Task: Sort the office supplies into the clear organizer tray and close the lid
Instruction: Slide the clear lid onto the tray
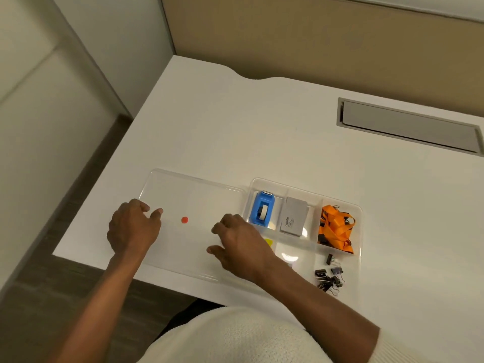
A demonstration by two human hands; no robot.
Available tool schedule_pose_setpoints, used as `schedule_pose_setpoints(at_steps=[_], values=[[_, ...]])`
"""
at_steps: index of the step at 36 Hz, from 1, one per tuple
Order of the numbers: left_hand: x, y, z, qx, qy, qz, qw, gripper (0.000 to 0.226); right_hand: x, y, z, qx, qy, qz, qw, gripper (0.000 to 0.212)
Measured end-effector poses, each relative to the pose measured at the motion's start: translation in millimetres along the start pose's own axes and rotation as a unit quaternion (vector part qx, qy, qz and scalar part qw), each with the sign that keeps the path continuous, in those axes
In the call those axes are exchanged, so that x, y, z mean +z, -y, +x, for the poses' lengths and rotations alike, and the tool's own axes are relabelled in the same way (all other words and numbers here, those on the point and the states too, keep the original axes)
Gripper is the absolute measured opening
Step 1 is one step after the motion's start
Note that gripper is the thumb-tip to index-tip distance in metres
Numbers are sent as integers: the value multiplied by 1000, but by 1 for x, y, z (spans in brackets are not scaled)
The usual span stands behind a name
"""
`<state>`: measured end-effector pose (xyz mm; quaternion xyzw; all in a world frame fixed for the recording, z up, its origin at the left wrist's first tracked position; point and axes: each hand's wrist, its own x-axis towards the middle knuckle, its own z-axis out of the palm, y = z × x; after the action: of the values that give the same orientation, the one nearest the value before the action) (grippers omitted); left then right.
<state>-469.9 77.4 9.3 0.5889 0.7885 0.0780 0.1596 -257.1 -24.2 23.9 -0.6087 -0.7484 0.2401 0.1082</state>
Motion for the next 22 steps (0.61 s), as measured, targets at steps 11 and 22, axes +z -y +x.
schedule_pose_setpoints(at_steps=[11, 22], values=[[8, 43, 41, 6, 76, 91, 993, 113, 67, 22, 42, 14, 182, -123, 976, 96], [12, 55, 55, 17, 58, 87, 994, 101, 72, 29, 64, 120, 57, 9, 991, 80]])
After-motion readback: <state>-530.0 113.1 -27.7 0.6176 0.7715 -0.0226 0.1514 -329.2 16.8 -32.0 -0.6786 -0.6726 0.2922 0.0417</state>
